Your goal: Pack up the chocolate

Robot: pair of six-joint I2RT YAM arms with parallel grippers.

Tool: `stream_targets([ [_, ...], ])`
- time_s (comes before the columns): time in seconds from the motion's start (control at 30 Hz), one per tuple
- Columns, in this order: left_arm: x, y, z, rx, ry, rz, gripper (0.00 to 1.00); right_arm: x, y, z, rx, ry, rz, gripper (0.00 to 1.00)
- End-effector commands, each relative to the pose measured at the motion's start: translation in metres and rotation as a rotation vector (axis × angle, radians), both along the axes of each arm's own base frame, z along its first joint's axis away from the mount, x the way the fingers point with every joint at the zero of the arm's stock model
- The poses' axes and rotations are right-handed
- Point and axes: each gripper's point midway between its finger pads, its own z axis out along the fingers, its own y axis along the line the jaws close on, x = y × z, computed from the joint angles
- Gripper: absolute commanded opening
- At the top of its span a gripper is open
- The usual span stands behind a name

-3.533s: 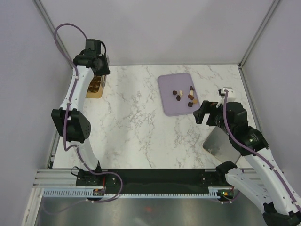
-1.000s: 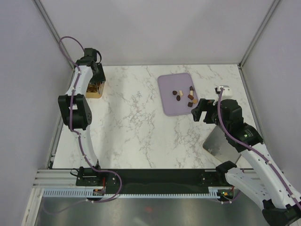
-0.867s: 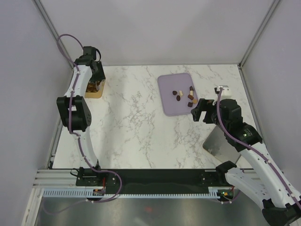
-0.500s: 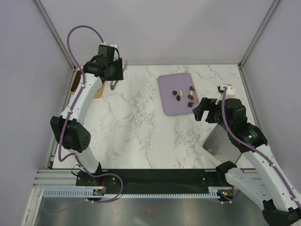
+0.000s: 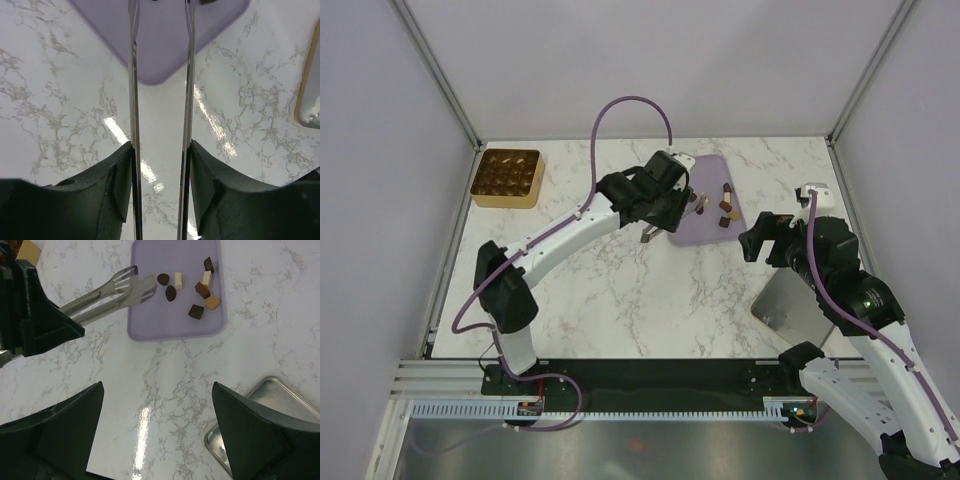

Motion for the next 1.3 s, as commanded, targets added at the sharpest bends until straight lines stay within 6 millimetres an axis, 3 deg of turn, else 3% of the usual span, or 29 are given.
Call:
stream_targets([
  [0.0, 0.002, -0.037, 0.004, -0.047, -0.028, -0.008, 0.53, -0.001, -0.006, 0.016, -0.003, -0.046, -0.021, 0.98],
  [0.17, -0.006, -0.069, -0.017, -0.023, -0.016, -0.062, 0.53, -0.002, -0.009, 0.017, -0.014, -0.055, -0.028, 0.98],
  [0.4, -0.001, -0.092, -0.043, 0.001, -0.017, -0.097, 0.54, -0.003, -0.011, 0.02, -0.022, -0.067, -0.032, 0.98],
  [0.63, 0.013, -0.102, -0.065, 0.034, -0.028, -0.078, 0.55, -0.004, -0.013, 0.026, -0.021, -0.084, -0.033, 0.98],
  [0.93, 0.016, -0.112, -0.096, 0.052, 0.006, -0.08, 0.54, -0.005, -0.015, 0.024, -0.026, -0.086, -0.041, 0.98],
  [1.27, 0.013, -0.105, -0.089, 0.053, 0.001, -0.064, 0.45, -0.005, -0.016, 0.022, -0.027, -0.085, -0.045, 0.98],
])
